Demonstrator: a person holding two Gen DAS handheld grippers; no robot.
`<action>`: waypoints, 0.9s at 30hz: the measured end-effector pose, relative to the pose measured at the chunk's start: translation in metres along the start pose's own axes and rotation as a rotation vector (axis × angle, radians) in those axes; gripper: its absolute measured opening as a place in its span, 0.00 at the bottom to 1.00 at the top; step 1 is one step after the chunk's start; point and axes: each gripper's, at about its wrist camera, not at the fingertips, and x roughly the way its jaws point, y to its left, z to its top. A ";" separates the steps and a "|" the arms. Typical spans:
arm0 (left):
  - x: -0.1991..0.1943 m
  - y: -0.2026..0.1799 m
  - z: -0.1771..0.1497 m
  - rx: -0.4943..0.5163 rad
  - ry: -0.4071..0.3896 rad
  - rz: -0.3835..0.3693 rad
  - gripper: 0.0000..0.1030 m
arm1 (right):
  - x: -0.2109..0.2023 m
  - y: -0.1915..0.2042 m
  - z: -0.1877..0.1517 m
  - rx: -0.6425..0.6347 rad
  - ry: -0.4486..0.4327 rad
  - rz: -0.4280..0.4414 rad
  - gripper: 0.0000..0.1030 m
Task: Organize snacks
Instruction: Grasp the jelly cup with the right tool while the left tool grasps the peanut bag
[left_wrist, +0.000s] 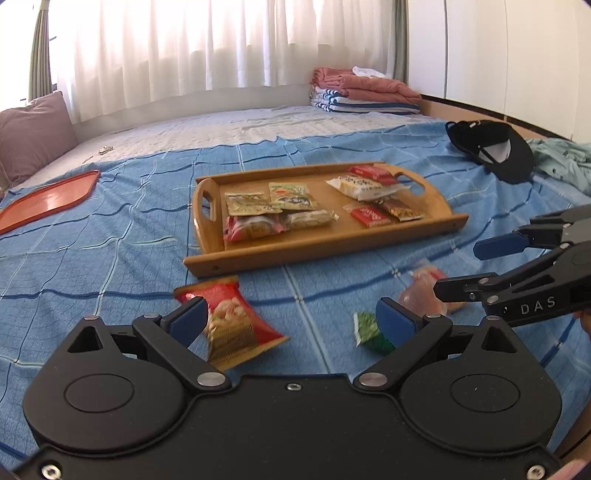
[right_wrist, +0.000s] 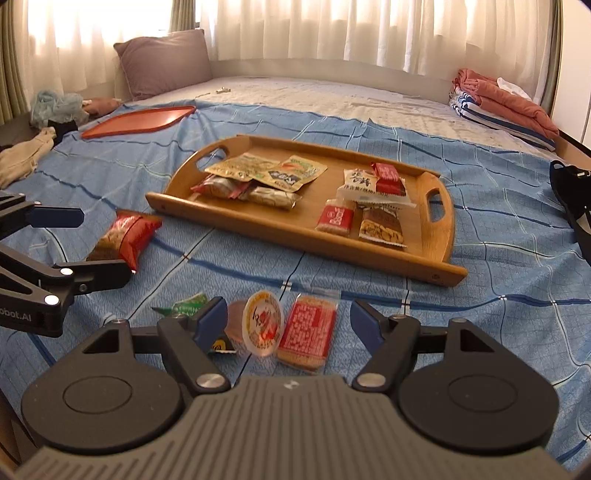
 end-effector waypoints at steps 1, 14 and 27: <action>0.000 0.001 -0.003 0.000 0.001 0.006 0.95 | 0.001 0.001 -0.002 0.000 0.003 0.002 0.80; 0.018 0.027 -0.018 -0.088 0.026 0.085 0.88 | 0.015 0.025 -0.016 -0.103 -0.015 -0.056 0.78; 0.050 0.039 -0.010 -0.176 0.052 0.121 0.82 | 0.026 0.035 -0.015 -0.104 -0.014 -0.041 0.65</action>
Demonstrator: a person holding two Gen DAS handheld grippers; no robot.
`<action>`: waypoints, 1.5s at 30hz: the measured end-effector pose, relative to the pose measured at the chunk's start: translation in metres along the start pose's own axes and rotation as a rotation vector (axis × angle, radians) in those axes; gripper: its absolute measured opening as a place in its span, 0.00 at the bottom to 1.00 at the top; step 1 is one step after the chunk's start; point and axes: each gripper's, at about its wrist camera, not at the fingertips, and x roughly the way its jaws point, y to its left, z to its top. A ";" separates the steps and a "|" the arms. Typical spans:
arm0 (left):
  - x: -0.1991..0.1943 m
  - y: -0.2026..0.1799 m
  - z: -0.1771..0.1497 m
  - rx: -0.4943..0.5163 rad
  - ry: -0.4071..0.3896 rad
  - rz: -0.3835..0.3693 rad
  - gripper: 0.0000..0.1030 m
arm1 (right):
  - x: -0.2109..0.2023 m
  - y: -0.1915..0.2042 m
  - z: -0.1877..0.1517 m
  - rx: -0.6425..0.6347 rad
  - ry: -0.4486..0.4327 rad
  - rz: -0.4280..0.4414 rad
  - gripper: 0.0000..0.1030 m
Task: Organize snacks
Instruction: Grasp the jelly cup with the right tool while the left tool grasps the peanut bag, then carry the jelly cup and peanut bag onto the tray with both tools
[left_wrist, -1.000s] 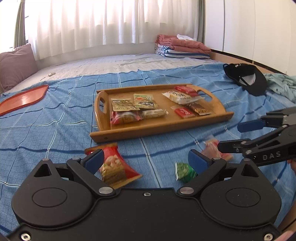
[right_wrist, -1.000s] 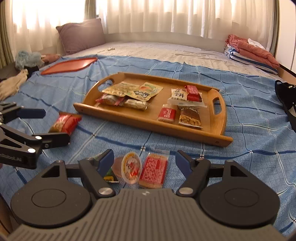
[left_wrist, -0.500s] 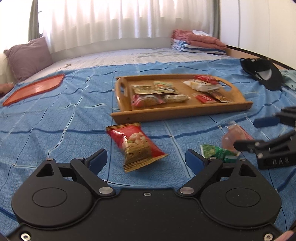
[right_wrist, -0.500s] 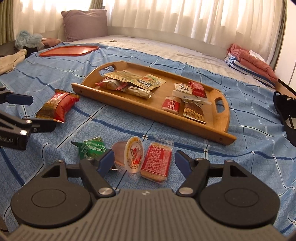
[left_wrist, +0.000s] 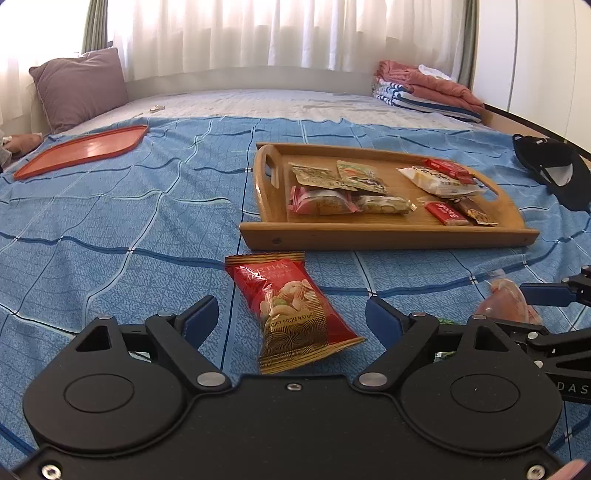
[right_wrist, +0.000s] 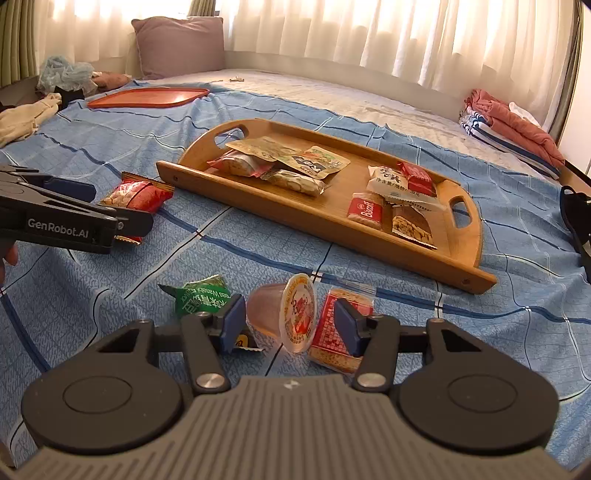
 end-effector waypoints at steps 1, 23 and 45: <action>0.002 0.000 0.000 -0.003 0.005 0.002 0.80 | 0.001 0.000 0.000 0.005 0.001 0.003 0.65; 0.019 -0.001 -0.001 -0.029 0.038 -0.005 0.53 | 0.001 -0.009 -0.006 0.104 -0.026 0.068 0.42; 0.021 -0.002 0.004 -0.043 0.013 0.022 0.44 | -0.007 -0.042 -0.005 0.246 -0.073 0.068 0.40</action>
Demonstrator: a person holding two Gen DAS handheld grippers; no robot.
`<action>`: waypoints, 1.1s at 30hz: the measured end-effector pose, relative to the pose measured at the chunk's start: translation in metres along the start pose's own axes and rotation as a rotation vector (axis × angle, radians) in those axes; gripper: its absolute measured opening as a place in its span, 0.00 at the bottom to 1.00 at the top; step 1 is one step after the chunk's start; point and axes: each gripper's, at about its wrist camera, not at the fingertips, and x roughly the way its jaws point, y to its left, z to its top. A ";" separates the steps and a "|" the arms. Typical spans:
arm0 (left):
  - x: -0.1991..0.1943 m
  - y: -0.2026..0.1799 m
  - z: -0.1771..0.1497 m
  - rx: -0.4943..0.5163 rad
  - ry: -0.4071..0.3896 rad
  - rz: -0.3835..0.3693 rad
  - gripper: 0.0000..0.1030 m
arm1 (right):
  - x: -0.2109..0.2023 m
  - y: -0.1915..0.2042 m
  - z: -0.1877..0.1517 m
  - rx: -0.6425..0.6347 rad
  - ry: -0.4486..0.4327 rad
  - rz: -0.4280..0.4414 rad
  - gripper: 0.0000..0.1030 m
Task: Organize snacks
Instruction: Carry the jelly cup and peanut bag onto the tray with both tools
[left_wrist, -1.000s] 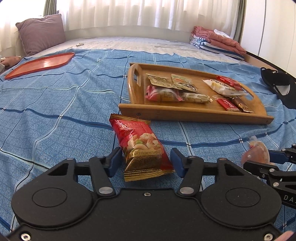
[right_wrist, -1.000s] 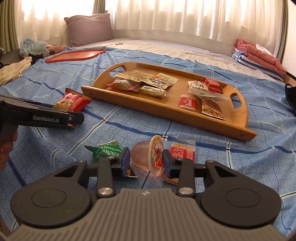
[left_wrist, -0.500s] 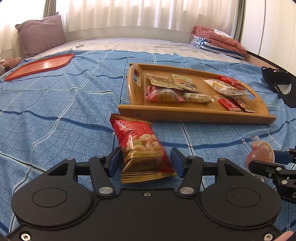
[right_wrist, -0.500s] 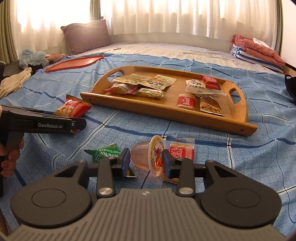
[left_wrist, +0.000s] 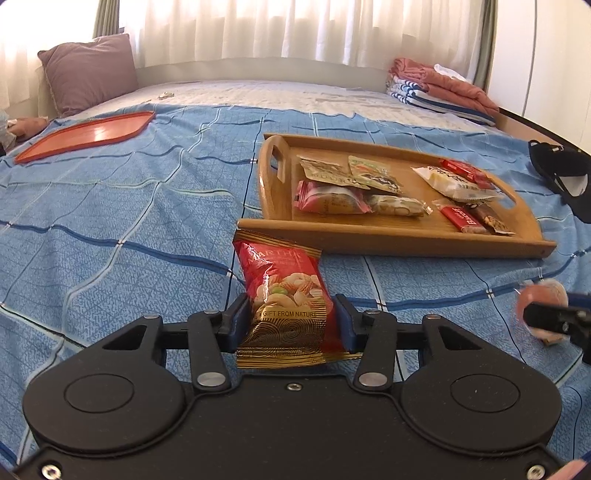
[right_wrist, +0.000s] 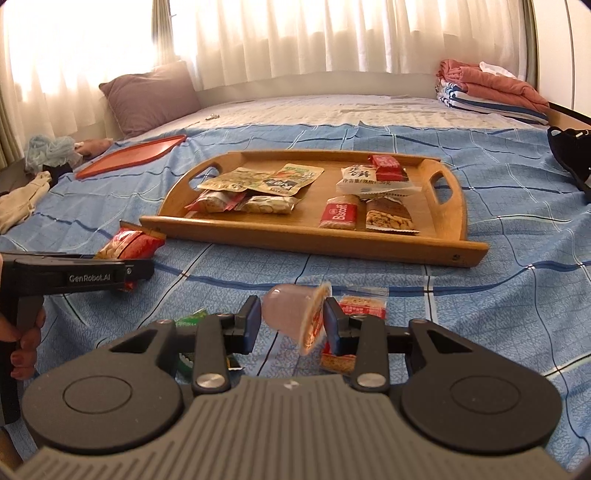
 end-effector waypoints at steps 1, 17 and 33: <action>-0.002 0.000 0.001 0.000 -0.005 0.000 0.44 | -0.001 -0.001 0.001 0.002 -0.003 -0.002 0.39; -0.046 -0.002 0.024 0.004 -0.116 -0.074 0.44 | -0.006 -0.004 0.011 0.016 -0.031 -0.017 0.39; -0.008 -0.029 0.072 0.035 -0.142 -0.113 0.44 | 0.024 -0.005 0.062 0.048 -0.074 -0.005 0.39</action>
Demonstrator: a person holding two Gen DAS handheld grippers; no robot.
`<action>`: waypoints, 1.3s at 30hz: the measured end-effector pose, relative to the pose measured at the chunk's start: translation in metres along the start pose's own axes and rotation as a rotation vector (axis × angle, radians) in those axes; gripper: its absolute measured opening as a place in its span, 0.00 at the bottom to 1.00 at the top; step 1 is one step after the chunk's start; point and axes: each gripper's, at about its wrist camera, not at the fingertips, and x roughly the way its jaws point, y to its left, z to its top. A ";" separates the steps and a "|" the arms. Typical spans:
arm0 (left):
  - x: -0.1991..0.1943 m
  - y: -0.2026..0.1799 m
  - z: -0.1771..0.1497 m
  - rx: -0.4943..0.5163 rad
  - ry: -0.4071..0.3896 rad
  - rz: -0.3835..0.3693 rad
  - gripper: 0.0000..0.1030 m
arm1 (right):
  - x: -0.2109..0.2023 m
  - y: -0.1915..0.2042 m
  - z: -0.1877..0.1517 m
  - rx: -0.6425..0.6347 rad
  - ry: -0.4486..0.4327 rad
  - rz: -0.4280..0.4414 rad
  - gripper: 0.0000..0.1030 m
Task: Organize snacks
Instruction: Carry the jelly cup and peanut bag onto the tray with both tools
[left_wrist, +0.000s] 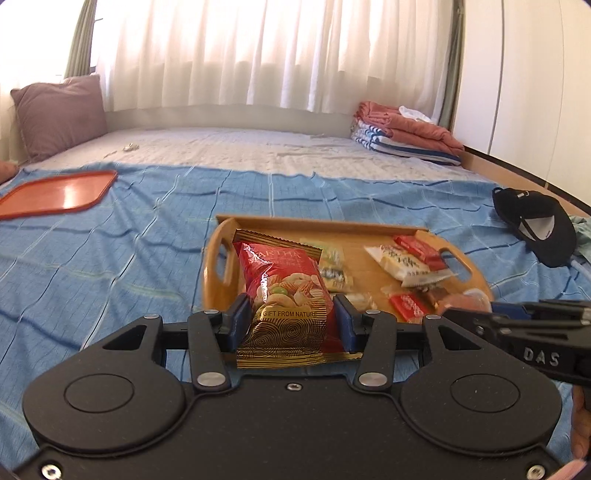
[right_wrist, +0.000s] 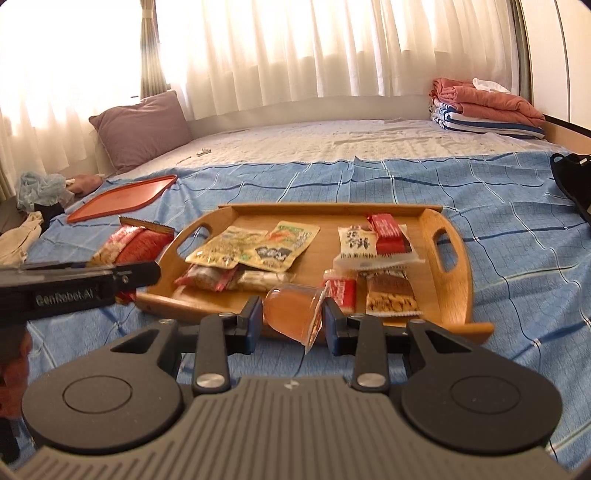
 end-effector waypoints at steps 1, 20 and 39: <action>0.006 -0.002 0.002 0.010 -0.001 -0.006 0.44 | 0.005 -0.001 0.005 0.006 0.002 0.001 0.39; 0.098 -0.002 0.007 0.014 0.090 0.030 0.45 | 0.091 -0.005 0.026 -0.026 0.093 -0.065 0.39; 0.113 0.004 0.013 0.027 0.083 0.043 0.83 | 0.105 -0.007 0.046 0.000 0.068 -0.054 0.37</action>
